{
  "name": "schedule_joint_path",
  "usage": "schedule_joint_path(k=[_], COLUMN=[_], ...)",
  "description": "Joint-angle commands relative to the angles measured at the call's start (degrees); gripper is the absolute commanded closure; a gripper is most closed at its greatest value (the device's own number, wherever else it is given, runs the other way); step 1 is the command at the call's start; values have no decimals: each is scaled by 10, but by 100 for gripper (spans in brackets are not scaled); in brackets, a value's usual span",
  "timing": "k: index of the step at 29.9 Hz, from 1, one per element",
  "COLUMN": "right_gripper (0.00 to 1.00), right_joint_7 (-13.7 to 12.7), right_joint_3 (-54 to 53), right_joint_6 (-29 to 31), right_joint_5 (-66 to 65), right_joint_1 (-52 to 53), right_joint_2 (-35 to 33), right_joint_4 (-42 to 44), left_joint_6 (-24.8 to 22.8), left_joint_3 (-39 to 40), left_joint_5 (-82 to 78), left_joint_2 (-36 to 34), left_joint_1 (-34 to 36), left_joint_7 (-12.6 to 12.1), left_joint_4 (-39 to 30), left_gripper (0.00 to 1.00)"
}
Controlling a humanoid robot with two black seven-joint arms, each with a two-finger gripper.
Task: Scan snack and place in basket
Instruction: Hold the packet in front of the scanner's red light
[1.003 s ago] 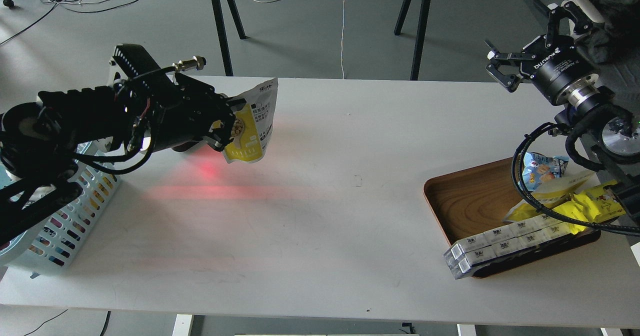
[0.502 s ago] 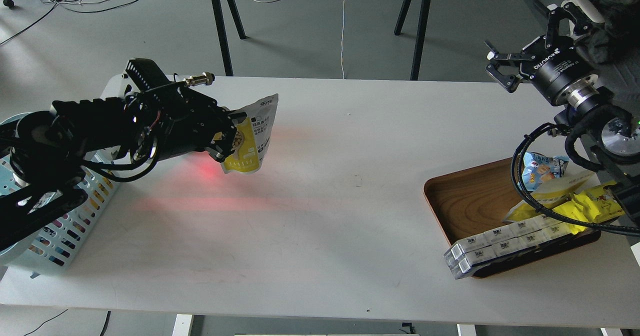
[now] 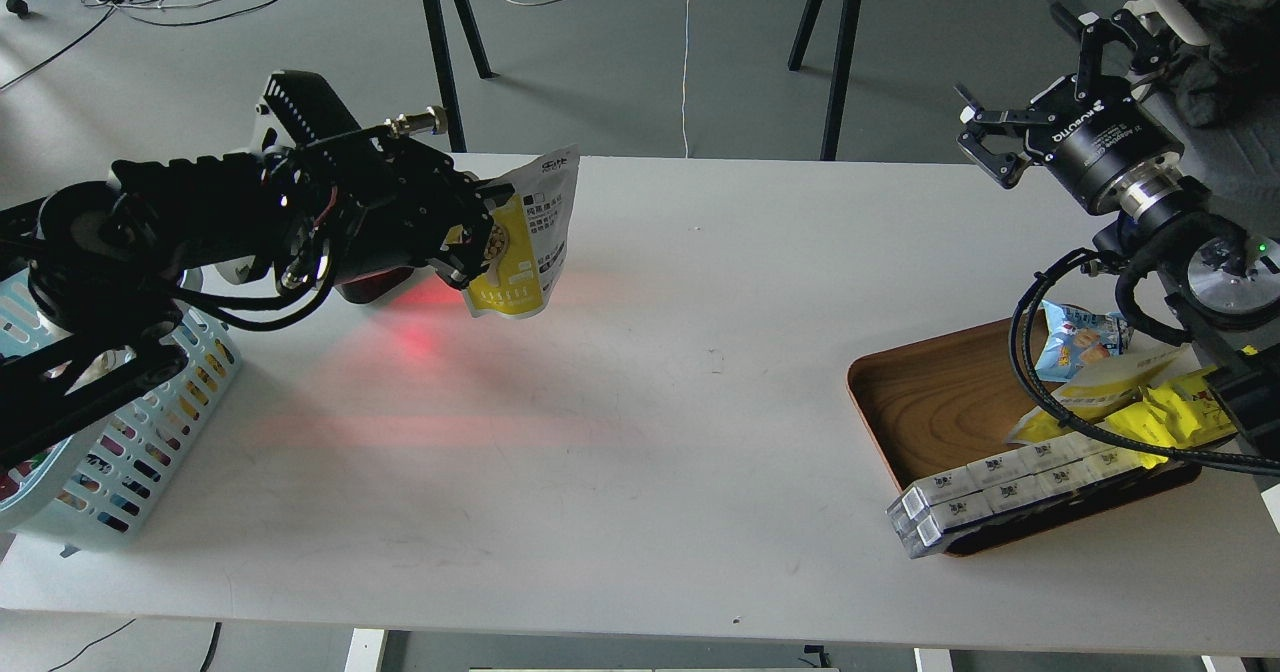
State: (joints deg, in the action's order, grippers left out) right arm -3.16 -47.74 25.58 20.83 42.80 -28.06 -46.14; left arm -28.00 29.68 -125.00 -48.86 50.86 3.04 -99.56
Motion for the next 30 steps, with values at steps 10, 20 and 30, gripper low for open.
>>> schedule_joint_path(k=[10,20,30], right_gripper=[2,1,1], right_joint_7=[0,0,0], right_joint_3=[2,2,2], right_joint_6=[0,0,0], right_joint_5=[-1,0,0], right_joint_1=[1,1,1], right_joint_2=[0,0,0], right_joint_4=[0,-1,-1], left_joint_6=[0,0,0], left_joint_3=[-59,-73,-73], left_joint_5=[0,0,0], left_joint_2=[-33,-67,-79], left_joint_1=[14,20,18], left_joint_7=[3,6,6], left_joint_4=[-1,5,6], left_gripper=[100,100,100])
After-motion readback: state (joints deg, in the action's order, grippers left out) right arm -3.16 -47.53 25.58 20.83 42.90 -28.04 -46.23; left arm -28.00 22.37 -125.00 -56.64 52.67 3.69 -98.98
